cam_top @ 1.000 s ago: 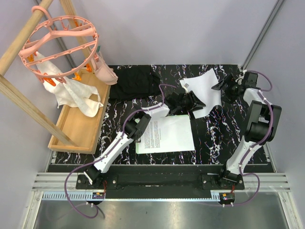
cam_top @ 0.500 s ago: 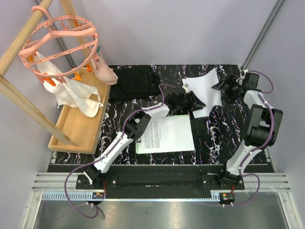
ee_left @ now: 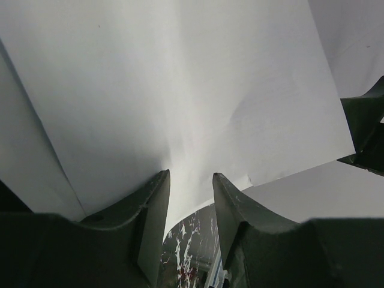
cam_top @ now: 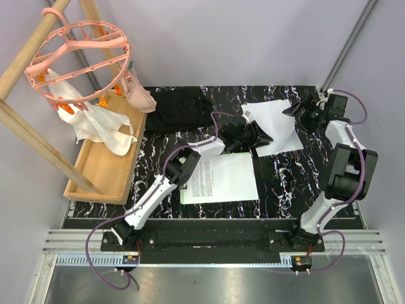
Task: Put the files into the folder
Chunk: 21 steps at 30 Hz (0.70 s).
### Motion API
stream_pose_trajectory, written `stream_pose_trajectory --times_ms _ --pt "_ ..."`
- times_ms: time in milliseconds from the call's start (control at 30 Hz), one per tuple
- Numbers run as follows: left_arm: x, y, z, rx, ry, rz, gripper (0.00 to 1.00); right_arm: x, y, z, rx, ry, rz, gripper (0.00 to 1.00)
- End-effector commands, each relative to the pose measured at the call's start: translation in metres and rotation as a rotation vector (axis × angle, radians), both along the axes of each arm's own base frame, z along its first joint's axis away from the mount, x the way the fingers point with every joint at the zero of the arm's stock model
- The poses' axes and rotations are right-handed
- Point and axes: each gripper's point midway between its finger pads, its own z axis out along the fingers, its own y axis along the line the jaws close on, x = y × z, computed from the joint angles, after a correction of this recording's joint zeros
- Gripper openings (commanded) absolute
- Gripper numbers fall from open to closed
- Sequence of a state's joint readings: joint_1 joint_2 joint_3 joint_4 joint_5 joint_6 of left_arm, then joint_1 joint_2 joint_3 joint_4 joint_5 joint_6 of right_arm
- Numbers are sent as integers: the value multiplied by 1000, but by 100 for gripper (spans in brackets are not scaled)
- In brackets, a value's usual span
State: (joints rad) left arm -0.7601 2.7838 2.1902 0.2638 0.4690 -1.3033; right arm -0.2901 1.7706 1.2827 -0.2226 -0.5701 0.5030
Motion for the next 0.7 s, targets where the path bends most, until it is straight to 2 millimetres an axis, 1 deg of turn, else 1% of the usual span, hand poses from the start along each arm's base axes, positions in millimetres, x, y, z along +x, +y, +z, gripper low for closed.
stream_pose_trajectory --times_ms 0,133,167,200,367,400,433,467,500,533,567,600,633,667 --pt "0 4 -22 18 13 -13 41 5 3 -8 18 3 12 100" --pt "1 4 -21 17 13 -13 41 4 -1 -24 22 45 -23 100" --pt "0 3 -19 14 9 -14 41 2 -2 -31 27 67 -41 100" --pt "1 4 -20 16 10 -13 41 1 -4 -37 23 83 -59 99" --pt "1 2 -15 18 -7 -23 42 -6 -14 -59 -2 146 -136 94" --pt "1 2 -11 16 -15 -27 43 -4 -16 -59 -10 137 -144 93" --pt "1 1 -8 21 -27 -33 44 -5 -16 -63 -15 137 -144 90" --pt "1 2 -4 20 -35 -40 48 -3 -17 -64 -23 130 -143 82" --pt "-1 0 8 6 -52 -61 50 0 -17 -67 -21 126 -133 71" --pt "-2 0 19 -2 -78 -79 53 5 -18 -64 -30 109 -117 43" --pt "-5 1 28 -9 -88 -100 58 8 -19 -64 -41 101 -106 27" --pt "-4 2 60 -32 -131 -109 59 9 -20 -62 -45 98 -101 16" --pt "-7 5 68 -19 -159 -125 61 16 -23 -51 -68 69 -95 5" --pt "-10 8 85 -23 -188 -135 65 16 -24 -44 -81 70 -93 1"
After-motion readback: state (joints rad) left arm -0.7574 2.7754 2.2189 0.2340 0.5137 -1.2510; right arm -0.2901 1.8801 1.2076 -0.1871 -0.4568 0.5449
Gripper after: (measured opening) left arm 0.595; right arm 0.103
